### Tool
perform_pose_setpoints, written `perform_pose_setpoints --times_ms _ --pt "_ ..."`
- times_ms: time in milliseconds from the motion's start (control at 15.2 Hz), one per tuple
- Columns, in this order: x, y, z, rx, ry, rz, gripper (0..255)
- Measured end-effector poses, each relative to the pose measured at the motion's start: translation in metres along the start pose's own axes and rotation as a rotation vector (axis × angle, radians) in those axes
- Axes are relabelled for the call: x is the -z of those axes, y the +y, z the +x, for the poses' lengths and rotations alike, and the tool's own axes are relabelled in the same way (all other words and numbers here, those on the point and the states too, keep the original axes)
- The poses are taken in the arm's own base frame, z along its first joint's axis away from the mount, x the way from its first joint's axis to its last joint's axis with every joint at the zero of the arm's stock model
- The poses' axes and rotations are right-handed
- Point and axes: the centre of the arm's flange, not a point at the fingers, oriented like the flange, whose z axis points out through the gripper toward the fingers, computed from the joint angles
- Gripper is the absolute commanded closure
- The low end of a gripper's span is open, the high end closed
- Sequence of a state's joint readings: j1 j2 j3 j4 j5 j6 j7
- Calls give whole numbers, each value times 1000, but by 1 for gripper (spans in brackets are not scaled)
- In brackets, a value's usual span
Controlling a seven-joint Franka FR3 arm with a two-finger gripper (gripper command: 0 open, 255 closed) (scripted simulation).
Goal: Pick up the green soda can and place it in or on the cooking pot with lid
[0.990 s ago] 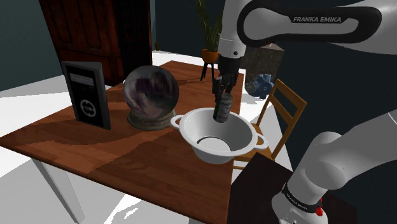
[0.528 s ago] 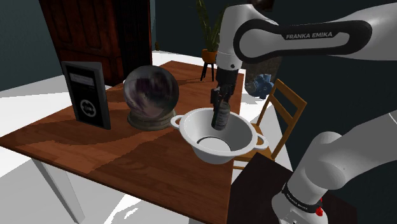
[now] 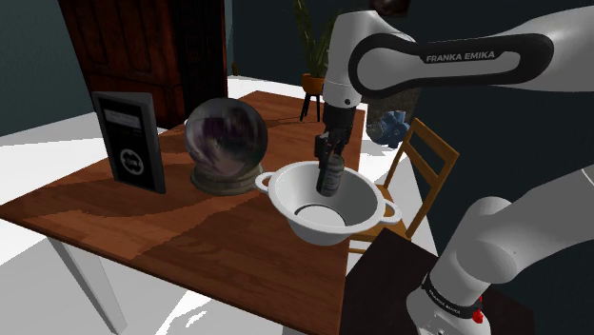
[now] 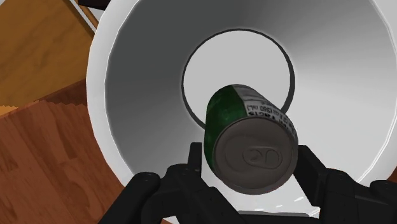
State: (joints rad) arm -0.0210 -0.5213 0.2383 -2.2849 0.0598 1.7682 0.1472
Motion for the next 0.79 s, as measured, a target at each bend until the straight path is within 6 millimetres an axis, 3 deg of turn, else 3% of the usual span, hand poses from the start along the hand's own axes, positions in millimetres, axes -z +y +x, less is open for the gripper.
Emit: perform_pose_setpoints --times_ms 396,660,792 --pt "0 0 0 0 0 0 0" --pt "37 0 2 0 1 0 0" --pt "46 0 1 0 1 0 0"
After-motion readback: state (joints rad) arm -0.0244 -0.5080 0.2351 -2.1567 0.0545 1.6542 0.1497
